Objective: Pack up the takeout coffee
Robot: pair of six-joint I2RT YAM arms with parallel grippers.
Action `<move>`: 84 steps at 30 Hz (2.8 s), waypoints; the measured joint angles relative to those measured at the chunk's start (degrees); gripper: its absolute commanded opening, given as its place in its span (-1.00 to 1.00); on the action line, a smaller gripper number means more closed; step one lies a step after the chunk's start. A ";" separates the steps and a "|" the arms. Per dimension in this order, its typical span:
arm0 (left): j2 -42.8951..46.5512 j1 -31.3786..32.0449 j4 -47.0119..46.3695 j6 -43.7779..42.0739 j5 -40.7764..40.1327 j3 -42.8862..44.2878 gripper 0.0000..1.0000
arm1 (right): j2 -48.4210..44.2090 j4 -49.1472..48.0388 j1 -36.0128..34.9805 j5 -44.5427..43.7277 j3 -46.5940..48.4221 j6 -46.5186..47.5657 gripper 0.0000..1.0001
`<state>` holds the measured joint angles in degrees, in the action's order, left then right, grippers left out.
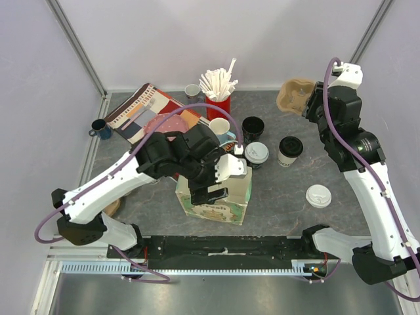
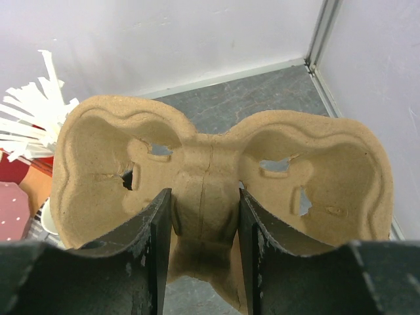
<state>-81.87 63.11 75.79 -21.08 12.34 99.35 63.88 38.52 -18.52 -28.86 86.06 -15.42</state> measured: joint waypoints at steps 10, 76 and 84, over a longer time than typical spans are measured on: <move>1.62 -2.47 0.66 0.04 -2.73 12.15 0.99 | 2.60 7.04 0.02 12.79 9.35 -1.29 -0.91; 7.56 -26.99 -15.17 4.20 16.76 -13.38 -0.96 | -6.51 -10.43 -29.18 39.80 -13.92 -37.40 -1.00; 7.56 -26.97 -15.23 4.35 15.91 -13.38 -0.96 | -6.27 -9.68 -30.49 37.51 -17.49 -36.81 -1.00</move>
<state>-74.30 36.14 60.55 -16.73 28.25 85.97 57.60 28.84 -49.01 8.64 68.58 -52.23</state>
